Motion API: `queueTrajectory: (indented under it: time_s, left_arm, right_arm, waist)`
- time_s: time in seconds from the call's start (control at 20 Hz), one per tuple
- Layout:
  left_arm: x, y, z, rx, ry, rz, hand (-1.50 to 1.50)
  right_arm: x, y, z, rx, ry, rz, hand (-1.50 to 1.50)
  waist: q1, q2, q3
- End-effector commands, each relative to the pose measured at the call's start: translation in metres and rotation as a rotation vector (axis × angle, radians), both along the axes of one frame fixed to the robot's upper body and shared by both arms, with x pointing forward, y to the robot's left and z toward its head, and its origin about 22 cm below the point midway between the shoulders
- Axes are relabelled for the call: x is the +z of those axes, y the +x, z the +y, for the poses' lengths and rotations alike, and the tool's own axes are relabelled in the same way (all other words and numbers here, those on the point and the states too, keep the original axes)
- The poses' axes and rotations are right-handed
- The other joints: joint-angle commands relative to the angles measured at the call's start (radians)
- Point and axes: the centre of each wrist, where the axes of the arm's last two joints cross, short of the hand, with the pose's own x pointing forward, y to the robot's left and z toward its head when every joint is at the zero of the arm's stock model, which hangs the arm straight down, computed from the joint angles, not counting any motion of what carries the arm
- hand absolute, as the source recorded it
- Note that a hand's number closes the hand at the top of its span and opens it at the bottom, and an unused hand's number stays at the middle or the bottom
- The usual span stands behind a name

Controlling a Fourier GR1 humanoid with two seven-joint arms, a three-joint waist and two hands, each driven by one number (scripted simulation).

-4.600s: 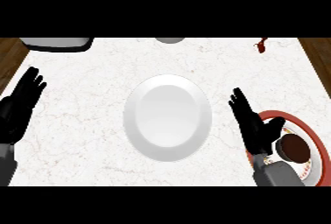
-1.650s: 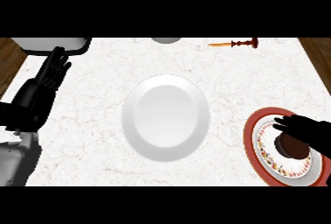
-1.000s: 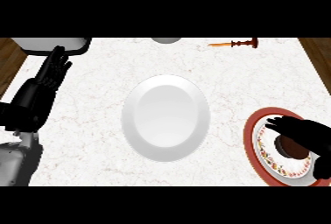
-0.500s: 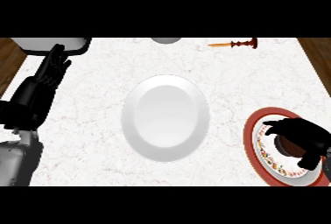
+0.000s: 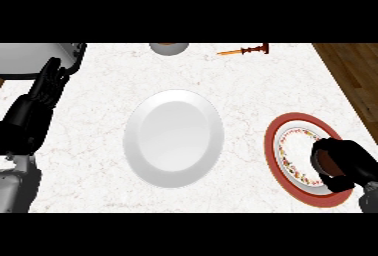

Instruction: Pick the cupcake from the plate and place it in the plate

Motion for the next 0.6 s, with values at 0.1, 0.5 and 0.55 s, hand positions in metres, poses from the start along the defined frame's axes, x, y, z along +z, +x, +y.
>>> queueTrajectory:
  time_s: [0.1, 0.5, 0.55]
  left_arm:
    - [-0.005, -0.009, 0.026, 0.131, 0.02, 0.028, 0.0]
    - [-0.005, -0.019, 0.043, 0.192, 0.033, 0.037, 0.0]
    - [-0.004, -0.018, 0.038, 0.169, 0.032, 0.034, 0.0]
  right_arm:
    - [-0.052, -0.082, -0.036, -0.664, 0.0, 0.097, 1.5]
    - [-0.07, -0.106, 0.03, -0.988, 0.14, -0.154, 1.5]
    - [-0.061, -0.095, 0.042, -0.97, 0.167, -0.229, 1.5]
  waist:
    - [-0.192, -0.033, 0.002]
    - [-0.152, -0.035, -0.003]
    - [-0.139, -0.033, -0.004]
